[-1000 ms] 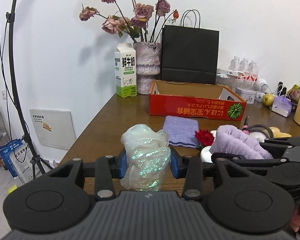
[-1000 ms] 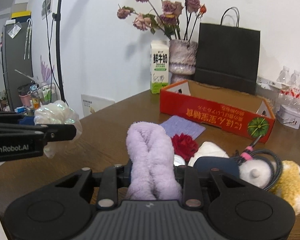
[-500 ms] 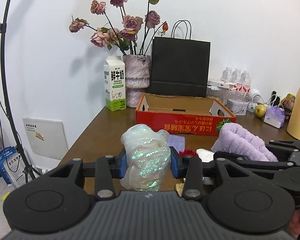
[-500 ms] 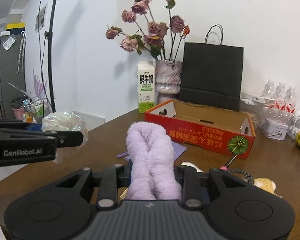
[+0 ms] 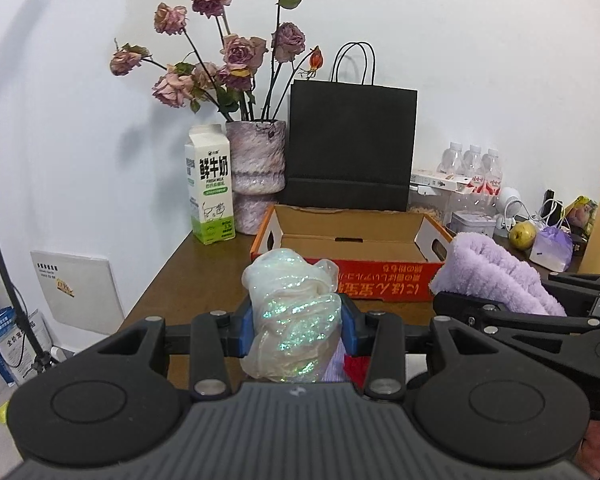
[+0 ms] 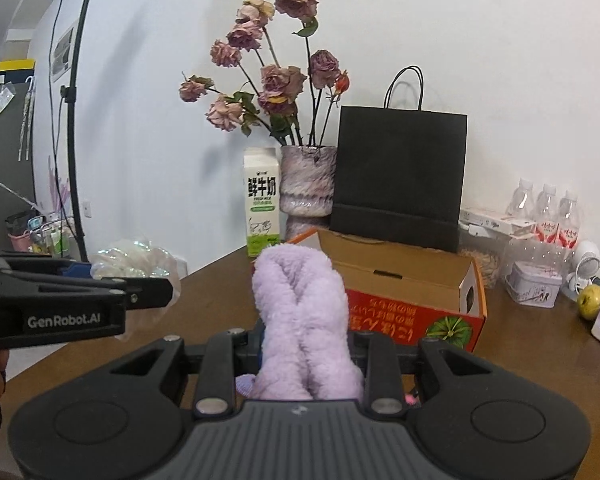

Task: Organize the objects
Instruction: 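Carry the bag and headband with both tools over the red box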

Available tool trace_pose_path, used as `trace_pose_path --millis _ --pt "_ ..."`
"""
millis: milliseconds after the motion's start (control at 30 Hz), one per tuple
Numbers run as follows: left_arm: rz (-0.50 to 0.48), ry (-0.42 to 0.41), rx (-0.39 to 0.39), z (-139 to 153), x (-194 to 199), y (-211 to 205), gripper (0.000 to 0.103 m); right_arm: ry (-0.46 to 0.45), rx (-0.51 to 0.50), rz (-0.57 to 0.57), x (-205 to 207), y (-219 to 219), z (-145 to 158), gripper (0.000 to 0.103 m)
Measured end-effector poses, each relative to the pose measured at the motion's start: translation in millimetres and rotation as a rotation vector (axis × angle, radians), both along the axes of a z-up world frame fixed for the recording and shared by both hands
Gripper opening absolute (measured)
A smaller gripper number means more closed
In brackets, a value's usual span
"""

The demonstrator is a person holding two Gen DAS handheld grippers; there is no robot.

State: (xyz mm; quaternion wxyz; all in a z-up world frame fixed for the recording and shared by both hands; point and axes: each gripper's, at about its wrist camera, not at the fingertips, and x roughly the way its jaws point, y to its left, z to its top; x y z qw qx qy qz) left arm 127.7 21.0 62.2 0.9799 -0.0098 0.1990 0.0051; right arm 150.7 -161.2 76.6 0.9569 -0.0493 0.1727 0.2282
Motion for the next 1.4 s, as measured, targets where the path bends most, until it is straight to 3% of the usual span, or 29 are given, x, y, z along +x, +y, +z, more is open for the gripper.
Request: trace_pose_path --millis 767,1400 --pt "-0.011 0.028 0.025 18.8 126.2 -17.2 0.042 0.038 -0.014 -0.055 119.7 0.3 14.5 0.027" --pt "0.064 0.126 0.030 2.0 255.6 -11.2 0.042 0.165 -0.071 -0.123 242.2 10.9 -0.1 0.027"
